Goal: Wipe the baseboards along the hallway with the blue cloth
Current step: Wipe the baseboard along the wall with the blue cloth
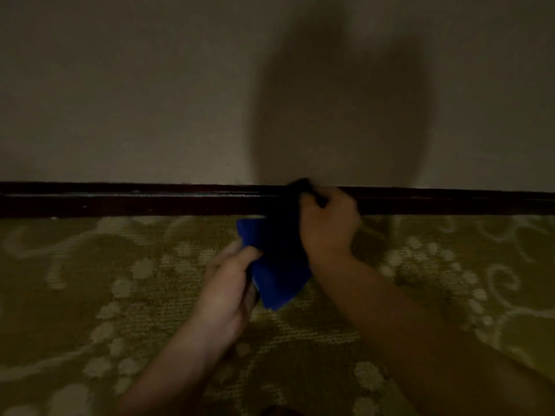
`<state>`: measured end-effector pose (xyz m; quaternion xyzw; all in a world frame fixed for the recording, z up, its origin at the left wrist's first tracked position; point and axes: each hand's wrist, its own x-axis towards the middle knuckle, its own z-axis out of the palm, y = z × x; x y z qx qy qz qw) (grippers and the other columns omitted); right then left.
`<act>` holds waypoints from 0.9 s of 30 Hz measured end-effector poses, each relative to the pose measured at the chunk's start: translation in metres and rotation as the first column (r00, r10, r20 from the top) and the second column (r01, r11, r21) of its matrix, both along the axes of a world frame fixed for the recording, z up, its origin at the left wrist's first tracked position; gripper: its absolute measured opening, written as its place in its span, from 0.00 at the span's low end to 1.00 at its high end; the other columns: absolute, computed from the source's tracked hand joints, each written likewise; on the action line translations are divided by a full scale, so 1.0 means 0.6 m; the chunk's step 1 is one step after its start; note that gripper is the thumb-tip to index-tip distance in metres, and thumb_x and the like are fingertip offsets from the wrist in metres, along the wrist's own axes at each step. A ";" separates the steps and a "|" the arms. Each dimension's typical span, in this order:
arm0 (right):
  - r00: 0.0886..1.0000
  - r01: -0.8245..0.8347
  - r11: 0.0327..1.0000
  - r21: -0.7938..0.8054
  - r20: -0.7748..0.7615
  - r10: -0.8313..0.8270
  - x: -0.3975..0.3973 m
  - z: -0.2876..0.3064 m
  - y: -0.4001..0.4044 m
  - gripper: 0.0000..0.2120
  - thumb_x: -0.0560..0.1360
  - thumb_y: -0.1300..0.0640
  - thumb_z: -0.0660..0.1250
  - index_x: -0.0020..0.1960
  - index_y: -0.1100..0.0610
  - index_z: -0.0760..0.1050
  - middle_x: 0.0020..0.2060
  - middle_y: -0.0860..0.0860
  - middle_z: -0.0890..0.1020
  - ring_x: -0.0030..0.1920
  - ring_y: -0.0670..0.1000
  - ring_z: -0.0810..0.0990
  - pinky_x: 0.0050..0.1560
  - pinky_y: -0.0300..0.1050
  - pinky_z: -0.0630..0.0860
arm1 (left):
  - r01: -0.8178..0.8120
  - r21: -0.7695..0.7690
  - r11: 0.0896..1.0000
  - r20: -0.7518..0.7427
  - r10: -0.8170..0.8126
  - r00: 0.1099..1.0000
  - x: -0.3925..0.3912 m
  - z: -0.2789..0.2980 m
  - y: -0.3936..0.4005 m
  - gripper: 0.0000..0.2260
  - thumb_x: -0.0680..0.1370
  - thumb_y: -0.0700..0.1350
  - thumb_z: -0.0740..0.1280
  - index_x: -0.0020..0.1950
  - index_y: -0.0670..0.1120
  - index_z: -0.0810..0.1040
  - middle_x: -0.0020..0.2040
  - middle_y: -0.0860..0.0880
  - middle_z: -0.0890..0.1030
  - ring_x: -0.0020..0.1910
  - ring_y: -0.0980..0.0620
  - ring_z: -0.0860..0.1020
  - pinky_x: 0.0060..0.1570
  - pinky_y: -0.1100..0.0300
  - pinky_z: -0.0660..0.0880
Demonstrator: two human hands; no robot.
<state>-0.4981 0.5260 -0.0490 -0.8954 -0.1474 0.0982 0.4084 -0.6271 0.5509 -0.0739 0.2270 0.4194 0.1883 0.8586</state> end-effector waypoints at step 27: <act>0.835 -0.105 0.975 0.198 -0.515 0.195 -0.049 -0.017 0.036 0.06 0.75 0.57 0.70 0.46 0.55 0.72 0.45 0.53 0.78 0.48 0.52 0.78 0.51 0.48 0.77 | -0.183 0.663 0.726 -0.313 0.491 0.813 -0.023 0.044 0.073 0.08 0.81 0.42 0.62 0.57 0.51 0.78 0.51 0.54 0.80 0.52 0.58 0.79 0.61 0.56 0.75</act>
